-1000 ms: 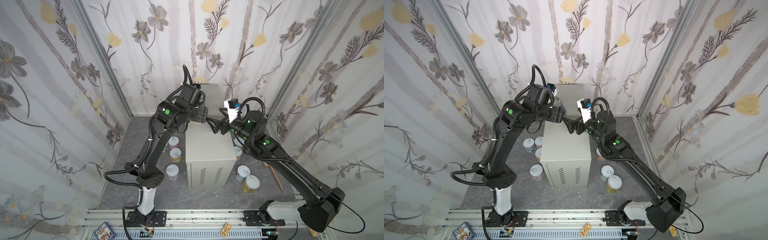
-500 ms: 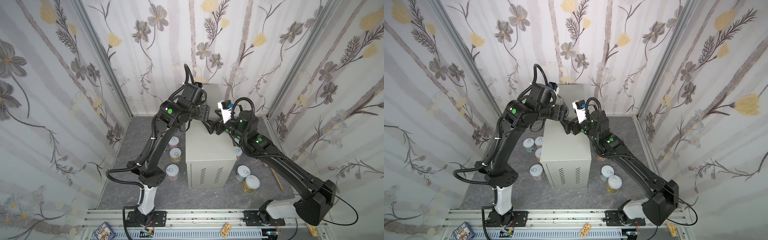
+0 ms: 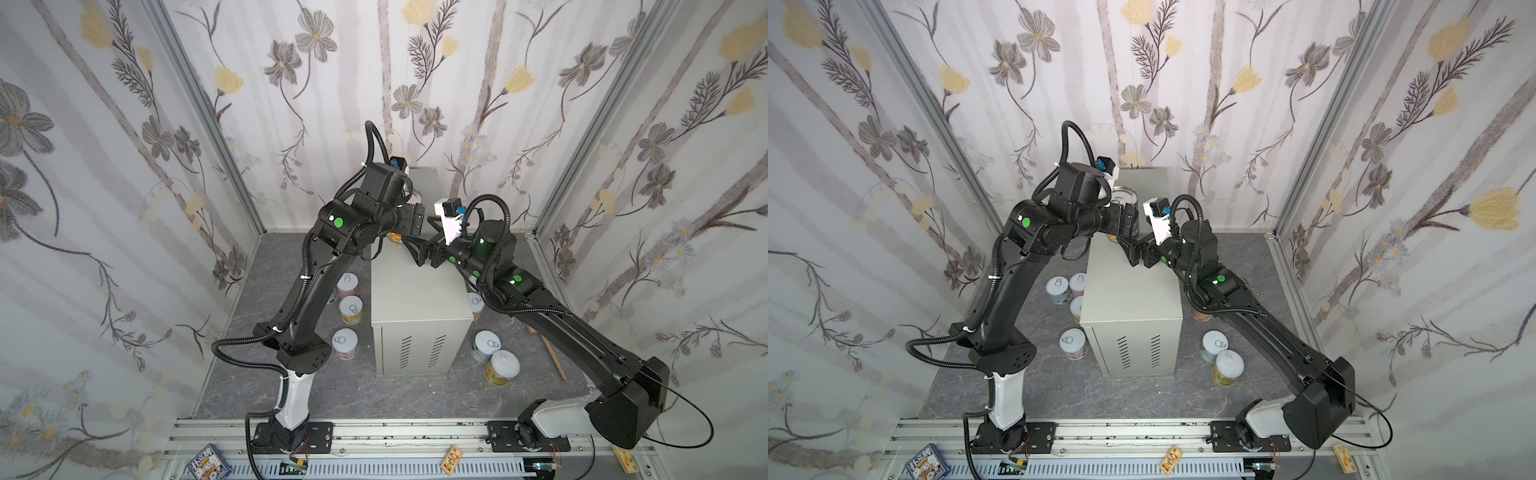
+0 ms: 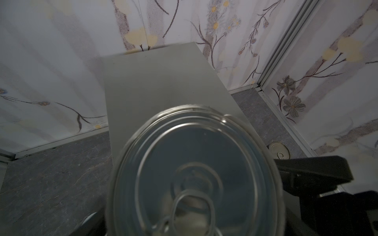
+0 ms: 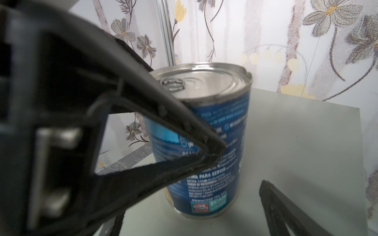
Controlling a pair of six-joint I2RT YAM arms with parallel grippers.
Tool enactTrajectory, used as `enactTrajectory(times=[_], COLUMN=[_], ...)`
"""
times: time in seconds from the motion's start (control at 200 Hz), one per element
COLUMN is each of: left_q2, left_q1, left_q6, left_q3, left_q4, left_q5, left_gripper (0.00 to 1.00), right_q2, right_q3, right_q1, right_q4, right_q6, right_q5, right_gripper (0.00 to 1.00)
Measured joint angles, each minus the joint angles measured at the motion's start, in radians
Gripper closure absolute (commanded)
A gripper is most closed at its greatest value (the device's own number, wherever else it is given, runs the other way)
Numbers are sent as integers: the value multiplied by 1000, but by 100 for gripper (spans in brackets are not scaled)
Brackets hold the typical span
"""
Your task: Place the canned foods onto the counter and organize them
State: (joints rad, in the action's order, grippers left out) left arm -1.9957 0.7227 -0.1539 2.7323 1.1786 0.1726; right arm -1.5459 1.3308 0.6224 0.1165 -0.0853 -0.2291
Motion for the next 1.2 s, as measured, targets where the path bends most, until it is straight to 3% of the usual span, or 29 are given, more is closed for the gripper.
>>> enactTrajectory(times=[0.255, 0.44, 0.7, 1.009, 1.199], left_q2=[18, 122, 423, 579, 610], left_q1=[-12, -117, -233, -304, -309], left_q6=[5, 11, -11, -6, 65], left_q3=[0, -35, -512, -802, -930], left_q4=[-5, -9, -198, -337, -404], left_q5=[-4, -146, -323, -323, -370], left_gripper=[0, 0, 0, 0, 0], right_q2=[-10, -18, -39, -135, -192], right_q3=[3, 13, 47, 138, 196], right_q1=[1, 1, -1, -2, -11], right_q4=[31, 12, -62, -87, -108], right_q6=[0, 34, 97, 104, 87], right_q5=[15, 73, 104, 113, 162], right_gripper=[1, 6, 10, 11, 11])
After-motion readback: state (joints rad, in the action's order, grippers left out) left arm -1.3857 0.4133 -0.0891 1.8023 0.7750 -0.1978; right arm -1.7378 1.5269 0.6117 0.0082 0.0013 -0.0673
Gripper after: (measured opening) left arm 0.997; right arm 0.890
